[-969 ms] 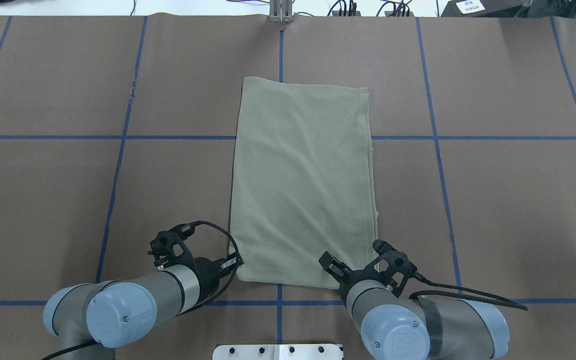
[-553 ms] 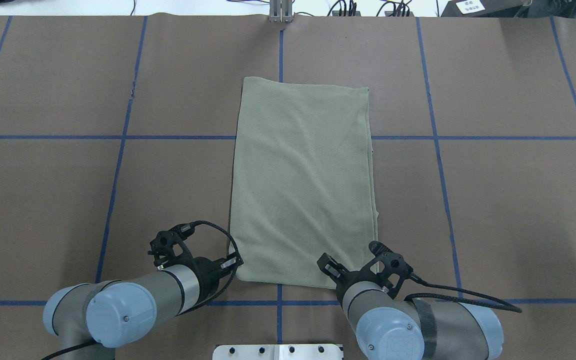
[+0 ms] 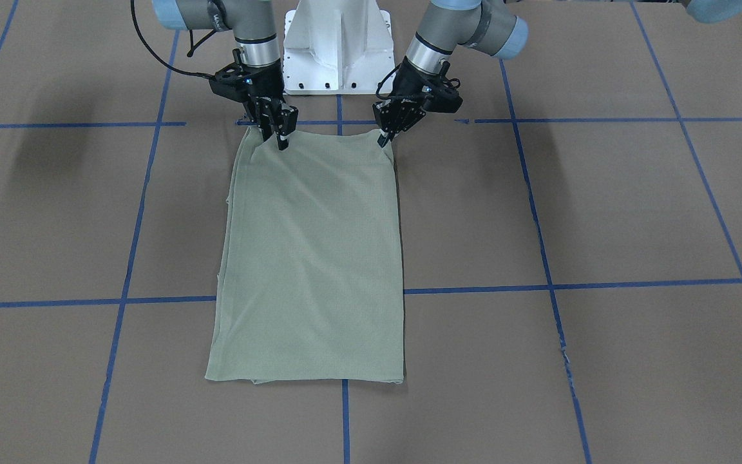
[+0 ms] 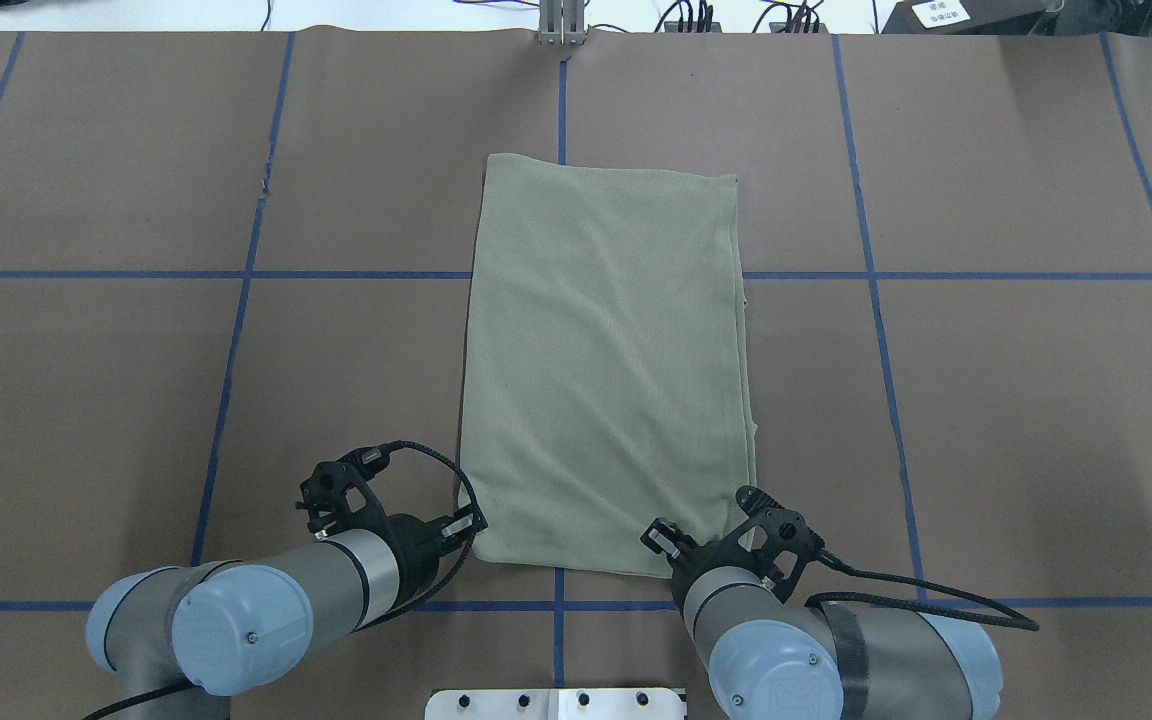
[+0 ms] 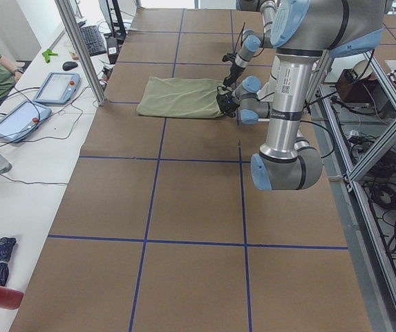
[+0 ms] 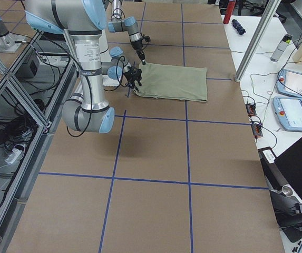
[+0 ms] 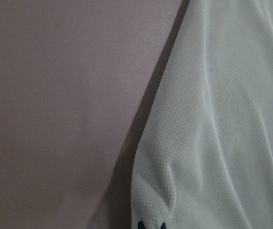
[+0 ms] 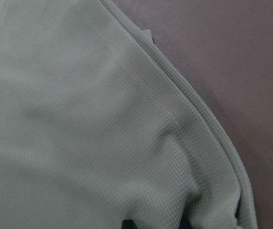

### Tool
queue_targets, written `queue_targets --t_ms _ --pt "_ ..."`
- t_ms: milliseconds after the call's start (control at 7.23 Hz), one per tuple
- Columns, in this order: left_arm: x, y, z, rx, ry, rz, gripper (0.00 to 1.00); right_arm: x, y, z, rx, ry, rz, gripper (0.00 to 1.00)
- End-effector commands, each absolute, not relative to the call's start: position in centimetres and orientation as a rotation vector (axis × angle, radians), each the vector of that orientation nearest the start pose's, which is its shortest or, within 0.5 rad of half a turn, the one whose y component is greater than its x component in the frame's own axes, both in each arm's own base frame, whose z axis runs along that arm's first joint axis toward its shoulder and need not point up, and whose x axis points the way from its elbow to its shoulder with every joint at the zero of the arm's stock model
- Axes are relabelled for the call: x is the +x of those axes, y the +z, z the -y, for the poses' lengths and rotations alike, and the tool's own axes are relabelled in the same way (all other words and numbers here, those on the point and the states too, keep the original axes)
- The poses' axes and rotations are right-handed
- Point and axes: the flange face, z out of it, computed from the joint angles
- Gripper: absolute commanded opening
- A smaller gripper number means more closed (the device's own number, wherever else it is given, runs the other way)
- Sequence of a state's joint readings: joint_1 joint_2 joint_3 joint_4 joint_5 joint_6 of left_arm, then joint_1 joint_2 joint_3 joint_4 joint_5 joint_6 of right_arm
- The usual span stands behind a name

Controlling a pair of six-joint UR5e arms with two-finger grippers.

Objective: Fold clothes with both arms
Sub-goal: 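Lift the near corners of the olive shirt with both grippers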

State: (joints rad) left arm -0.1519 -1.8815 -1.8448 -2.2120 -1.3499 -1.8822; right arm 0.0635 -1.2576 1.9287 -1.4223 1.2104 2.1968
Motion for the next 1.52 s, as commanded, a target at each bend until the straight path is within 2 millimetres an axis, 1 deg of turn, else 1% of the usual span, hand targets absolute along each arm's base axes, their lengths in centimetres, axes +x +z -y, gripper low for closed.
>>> queue_targets --t_ms 0,277,415,553,692,830,969,1107,1245,1384 --pt "55.2 28.8 24.1 0.094 -0.536 -1.251 0.0 -56.4 30.6 20.7 0.11 0.796 0.914 0.0" --pt "55.0 28.6 24.2 0.095 -0.534 -1.257 0.0 -56.0 29.9 20.8 0.109 0.798 0.925 0.0" --pt "54.0 27.6 24.1 0.097 -0.521 -1.274 0.0 -55.5 29.2 20.8 0.105 0.799 0.94 0.0" --pt "52.1 25.7 24.0 0.132 -0.473 -1.312 0.0 -54.3 27.8 21.0 0.1 0.807 0.971 0.0" --pt "49.9 24.6 23.6 0.132 -0.464 -1.322 0.0 -51.9 25.2 20.6 0.098 0.803 0.971 0.0" --pt "46.0 21.0 22.6 0.089 -0.435 -1.323 0.0 -48.3 20.9 19.3 0.083 0.784 0.979 0.0" --pt "41.3 17.3 21.5 0.066 -0.417 -1.319 0.0 -44.7 17.5 17.1 0.058 0.744 0.981 0.0" --pt "37.9 15.1 20.9 0.057 -0.411 -1.327 0.0 -41.7 14.6 15.8 0.035 0.717 0.992 0.0" --pt "36.5 14.2 20.1 0.014 -0.379 -1.322 0.0 -41.2 13.1 15.8 0.034 0.714 0.991 0.0" --pt "38.0 15.1 20.3 0.012 -0.376 -1.286 0.0 -42.5 13.5 15.7 0.047 0.7 0.968 0.0"
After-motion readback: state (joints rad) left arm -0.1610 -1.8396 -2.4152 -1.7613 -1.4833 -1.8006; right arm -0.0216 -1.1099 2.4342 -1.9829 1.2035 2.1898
